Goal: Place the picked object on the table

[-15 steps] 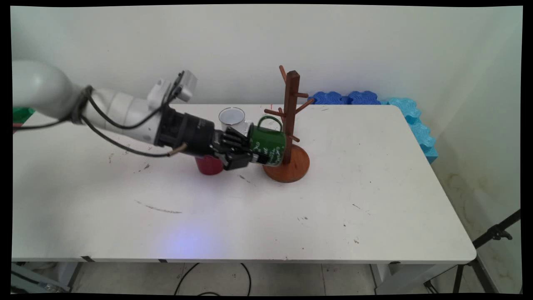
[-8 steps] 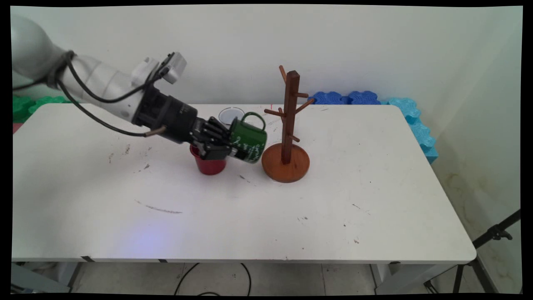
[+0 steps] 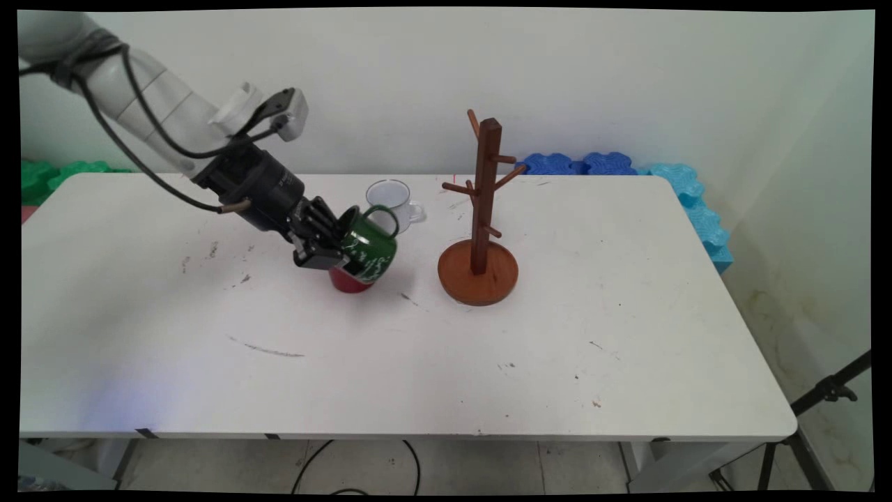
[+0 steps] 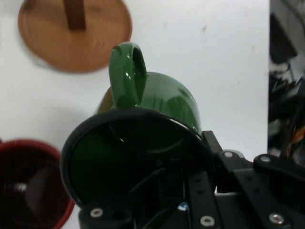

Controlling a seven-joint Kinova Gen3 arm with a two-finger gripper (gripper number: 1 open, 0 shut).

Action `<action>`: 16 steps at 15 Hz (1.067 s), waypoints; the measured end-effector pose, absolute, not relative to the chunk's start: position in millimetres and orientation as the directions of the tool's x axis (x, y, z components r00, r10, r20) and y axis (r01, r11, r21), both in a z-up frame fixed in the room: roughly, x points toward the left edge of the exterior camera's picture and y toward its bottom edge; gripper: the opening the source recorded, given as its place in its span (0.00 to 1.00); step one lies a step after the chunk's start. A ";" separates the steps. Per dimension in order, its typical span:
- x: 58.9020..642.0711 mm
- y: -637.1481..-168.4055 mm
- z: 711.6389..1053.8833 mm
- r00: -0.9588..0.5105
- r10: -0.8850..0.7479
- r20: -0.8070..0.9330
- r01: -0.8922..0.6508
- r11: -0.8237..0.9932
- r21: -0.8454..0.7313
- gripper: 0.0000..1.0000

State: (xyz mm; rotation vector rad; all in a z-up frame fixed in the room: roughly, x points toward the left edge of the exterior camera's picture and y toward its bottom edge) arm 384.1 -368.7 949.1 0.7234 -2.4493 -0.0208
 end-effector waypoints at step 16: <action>308.7 -392.6 940.1 -0.758 -0.625 0.187 -0.602 0.780 0.169 0.00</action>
